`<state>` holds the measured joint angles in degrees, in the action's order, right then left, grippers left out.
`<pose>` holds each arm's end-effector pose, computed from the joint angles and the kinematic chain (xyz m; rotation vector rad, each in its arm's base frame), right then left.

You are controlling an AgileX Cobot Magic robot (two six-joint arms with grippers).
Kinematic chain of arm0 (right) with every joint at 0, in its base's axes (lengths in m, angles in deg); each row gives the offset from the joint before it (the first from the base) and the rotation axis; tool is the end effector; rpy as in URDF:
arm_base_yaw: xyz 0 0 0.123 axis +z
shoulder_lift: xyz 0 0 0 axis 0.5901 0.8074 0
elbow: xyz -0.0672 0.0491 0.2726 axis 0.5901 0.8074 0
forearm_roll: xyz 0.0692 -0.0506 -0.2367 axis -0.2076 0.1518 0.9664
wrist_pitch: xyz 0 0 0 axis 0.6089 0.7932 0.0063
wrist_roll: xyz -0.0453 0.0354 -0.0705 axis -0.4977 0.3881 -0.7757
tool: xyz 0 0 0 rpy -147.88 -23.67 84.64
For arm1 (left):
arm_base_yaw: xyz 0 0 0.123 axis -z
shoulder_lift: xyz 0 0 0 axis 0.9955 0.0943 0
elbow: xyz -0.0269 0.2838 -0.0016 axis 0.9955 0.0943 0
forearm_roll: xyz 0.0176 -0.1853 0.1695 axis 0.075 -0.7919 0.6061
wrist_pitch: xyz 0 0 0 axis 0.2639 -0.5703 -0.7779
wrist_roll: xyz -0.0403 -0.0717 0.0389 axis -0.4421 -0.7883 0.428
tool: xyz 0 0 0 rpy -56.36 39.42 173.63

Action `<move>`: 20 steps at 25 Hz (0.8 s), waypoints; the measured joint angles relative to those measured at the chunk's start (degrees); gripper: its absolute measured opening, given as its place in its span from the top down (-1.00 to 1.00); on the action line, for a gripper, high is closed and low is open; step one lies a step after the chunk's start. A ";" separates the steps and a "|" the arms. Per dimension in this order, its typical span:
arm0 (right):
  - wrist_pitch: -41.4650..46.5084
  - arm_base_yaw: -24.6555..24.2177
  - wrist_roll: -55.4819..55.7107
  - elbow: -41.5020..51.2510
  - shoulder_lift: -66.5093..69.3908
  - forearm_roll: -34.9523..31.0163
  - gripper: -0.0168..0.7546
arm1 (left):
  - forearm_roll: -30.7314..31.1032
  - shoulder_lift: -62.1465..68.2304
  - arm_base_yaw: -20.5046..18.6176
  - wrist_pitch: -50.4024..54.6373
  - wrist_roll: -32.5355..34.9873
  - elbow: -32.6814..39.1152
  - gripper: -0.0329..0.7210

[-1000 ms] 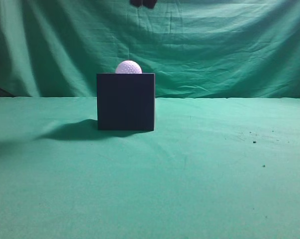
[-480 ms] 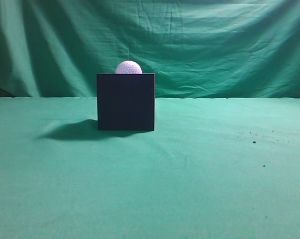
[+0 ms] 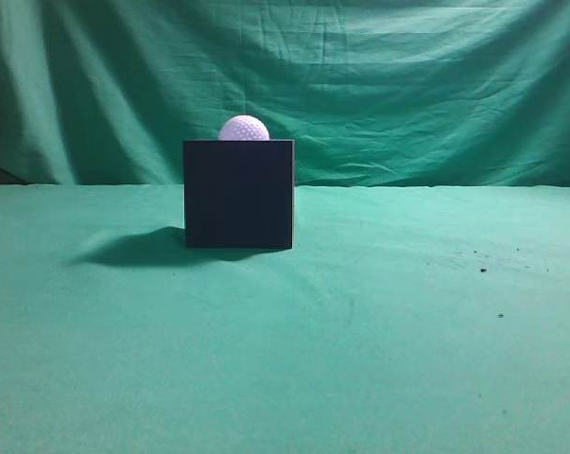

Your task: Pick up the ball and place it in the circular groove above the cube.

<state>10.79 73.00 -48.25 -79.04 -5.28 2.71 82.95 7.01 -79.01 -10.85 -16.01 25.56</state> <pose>0.1511 0.1109 0.3736 -0.7525 2.4455 0.2401 0.0524 -0.0022 0.1736 0.1120 1.8478 -0.0060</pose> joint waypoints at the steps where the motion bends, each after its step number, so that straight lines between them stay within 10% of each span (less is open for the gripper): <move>1: -2.35 0.00 0.54 2.77 -2.82 -0.14 0.96 | 0.00 0.00 0.00 0.00 0.00 0.00 0.91; 9: -22.40 0.00 6.25 23.67 -21.04 -1.96 0.96 | 0.00 0.00 0.00 0.00 0.00 0.00 0.91; 20: -24.50 0.00 6.25 29.24 -26.91 2.38 0.96 | 0.00 0.00 0.00 0.00 0.00 0.00 0.91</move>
<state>-13.71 73.00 -42.01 -49.81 -32.19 5.09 82.95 7.01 -79.01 -10.85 -16.01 25.56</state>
